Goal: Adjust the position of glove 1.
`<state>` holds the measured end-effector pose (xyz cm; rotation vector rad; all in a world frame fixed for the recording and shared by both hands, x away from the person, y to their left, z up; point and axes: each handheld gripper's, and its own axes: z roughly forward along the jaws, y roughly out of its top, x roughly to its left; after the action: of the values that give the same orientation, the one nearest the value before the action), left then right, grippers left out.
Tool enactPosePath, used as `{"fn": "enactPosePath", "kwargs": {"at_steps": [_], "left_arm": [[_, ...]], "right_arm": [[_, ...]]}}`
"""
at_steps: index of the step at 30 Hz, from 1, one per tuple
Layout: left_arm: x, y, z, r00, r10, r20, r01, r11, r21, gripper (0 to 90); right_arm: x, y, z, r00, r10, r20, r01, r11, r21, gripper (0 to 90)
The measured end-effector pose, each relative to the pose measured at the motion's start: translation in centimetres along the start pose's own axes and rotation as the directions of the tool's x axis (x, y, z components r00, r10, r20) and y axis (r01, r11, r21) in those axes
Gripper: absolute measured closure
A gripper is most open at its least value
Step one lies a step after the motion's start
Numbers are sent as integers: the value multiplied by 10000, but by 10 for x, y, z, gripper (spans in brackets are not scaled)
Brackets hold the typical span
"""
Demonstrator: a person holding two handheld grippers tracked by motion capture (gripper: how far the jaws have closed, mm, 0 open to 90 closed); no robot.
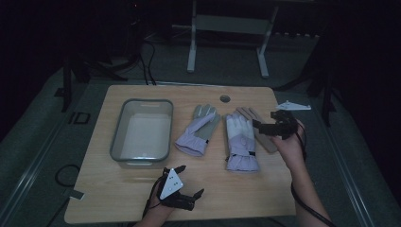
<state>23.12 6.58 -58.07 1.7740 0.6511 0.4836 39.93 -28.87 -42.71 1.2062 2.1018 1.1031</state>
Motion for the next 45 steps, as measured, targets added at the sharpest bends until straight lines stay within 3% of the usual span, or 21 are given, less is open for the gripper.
{"fn": "enactPosePath", "kwargs": {"at_steps": [6,12,19,28,34,40,45], "left_arm": [[0,0,0,10000,28,0,-28,10000,20,0],[-1,0,0,10000,44,24,-44,10000,25,0],[-1,0,0,10000,89,26,-89,10000,25,0],[-1,0,1,9999,127,95,-128,9999,53,0],[-1,0,1,9998,125,167,-126,9999,68,0],[-1,0,1,9997,165,158,-166,9998,69,0],[-2,0,1,9996,226,151,-227,9997,63,0]], "right_arm": [[18,12,20,9974,-324,-651,341,9991,254,141],[36,21,43,9878,-685,-1399,762,9958,509,164],[60,29,70,9742,-1184,-1922,1324,9893,614,201],[87,33,107,9611,-1367,-2402,1686,9786,1176,205],[104,25,139,9528,-1503,-2638,2050,9594,1938,202],[114,17,160,9500,-1410,-2786,2114,9470,2419,203],[126,5,184,9633,-1270,-2365,1999,9274,3162,244]]}}
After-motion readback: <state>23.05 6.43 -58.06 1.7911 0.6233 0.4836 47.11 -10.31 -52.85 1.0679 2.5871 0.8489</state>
